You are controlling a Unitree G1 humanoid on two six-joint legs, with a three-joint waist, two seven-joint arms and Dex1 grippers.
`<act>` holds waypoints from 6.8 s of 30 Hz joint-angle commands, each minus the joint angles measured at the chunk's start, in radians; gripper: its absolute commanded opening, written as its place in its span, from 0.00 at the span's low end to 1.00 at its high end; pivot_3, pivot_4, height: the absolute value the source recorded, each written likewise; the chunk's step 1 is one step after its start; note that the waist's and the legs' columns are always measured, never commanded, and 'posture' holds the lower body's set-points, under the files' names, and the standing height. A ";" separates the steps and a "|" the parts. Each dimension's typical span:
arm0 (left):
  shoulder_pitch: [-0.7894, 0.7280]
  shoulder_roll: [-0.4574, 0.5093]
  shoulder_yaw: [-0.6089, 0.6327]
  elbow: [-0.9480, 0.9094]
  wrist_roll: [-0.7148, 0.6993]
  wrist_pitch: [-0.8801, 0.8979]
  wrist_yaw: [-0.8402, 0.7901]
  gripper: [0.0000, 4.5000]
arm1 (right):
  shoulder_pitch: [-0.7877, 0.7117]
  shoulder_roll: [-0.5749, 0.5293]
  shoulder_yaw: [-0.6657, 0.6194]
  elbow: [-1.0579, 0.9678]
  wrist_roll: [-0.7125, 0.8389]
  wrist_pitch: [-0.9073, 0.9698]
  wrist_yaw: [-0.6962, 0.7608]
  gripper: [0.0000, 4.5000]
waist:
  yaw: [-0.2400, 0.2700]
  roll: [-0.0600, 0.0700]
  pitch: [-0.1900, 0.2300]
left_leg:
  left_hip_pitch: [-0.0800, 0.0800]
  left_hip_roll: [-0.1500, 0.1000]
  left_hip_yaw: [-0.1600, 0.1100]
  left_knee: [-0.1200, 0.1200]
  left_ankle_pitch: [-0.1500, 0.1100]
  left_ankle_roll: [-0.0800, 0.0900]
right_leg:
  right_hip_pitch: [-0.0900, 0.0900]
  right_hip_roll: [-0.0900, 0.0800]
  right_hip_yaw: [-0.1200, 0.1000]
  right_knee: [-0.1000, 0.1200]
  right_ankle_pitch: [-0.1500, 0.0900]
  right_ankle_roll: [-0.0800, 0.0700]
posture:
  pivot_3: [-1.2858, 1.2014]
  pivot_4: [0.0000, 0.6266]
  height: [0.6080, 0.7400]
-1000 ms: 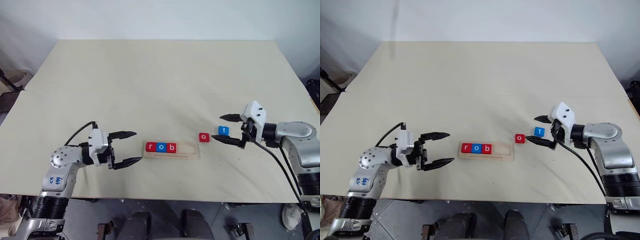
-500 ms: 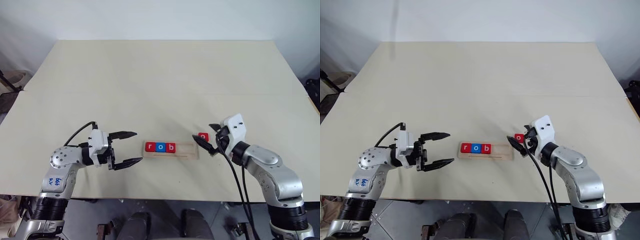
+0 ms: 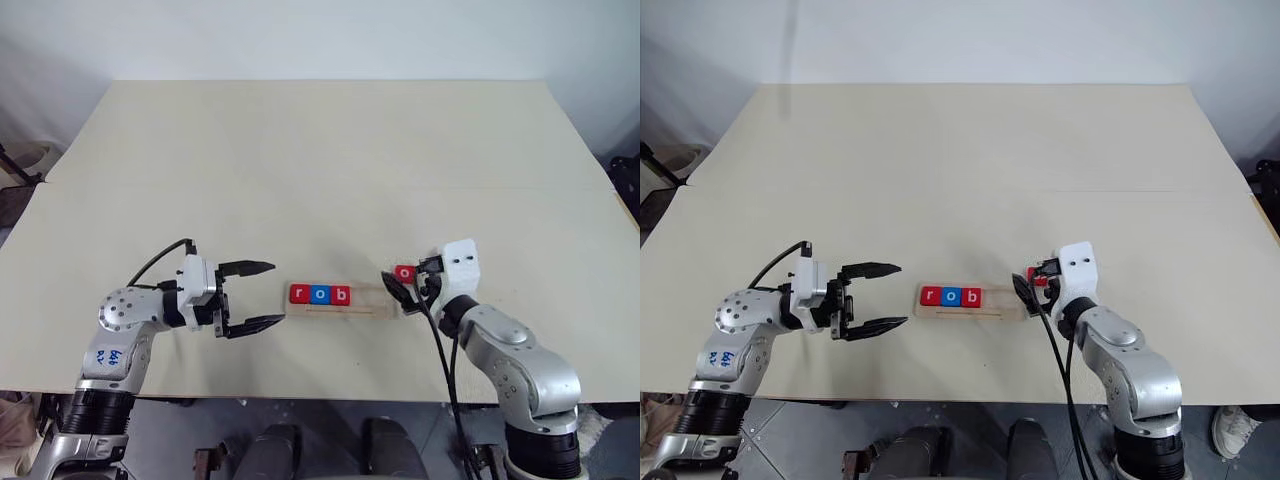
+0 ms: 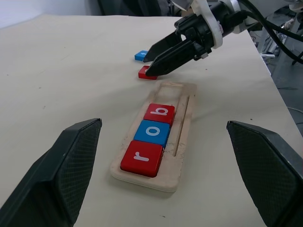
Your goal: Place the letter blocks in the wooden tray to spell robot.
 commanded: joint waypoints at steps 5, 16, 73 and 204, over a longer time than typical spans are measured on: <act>-0.003 0.012 0.010 -0.022 -0.010 0.005 -0.001 1.00 | 0.002 0.029 0.018 -0.008 -0.069 -0.009 -0.083 0.99 | -0.001 0.000 0.000 | 0.000 0.000 0.000 0.000 0.000 0.000 | 0.000 0.000 0.000 0.000 0.000 0.000 | 0.52 0.24 1.00; 0.006 0.019 0.015 -0.032 -0.014 0.009 0.002 1.00 | 0.006 0.058 0.029 0.003 -0.071 0.026 -0.085 0.58 | -0.003 0.000 0.000 | 0.000 0.000 0.000 0.000 0.000 0.000 | 0.000 0.000 0.001 0.000 0.000 0.000 | 0.52 0.24 1.00; -0.033 -0.005 -0.019 0.026 -0.001 -0.012 -0.015 1.00 | 0.256 -0.322 -0.298 0.120 0.168 -0.479 0.641 0.99 | 0.003 -0.001 -0.001 | 0.002 0.000 0.001 -0.001 0.000 0.000 | 0.002 0.001 0.001 -0.002 0.000 0.000 | 0.52 0.24 1.00; -0.030 -0.021 -0.047 0.031 -0.003 -0.039 -0.009 1.00 | 0.350 -0.426 -0.392 0.183 0.156 -0.530 0.810 0.99 | 0.028 0.000 0.000 | 0.000 0.003 0.002 0.001 -0.001 0.000 | 0.004 0.001 -0.005 -0.007 0.001 0.000 | 0.52 0.24 1.00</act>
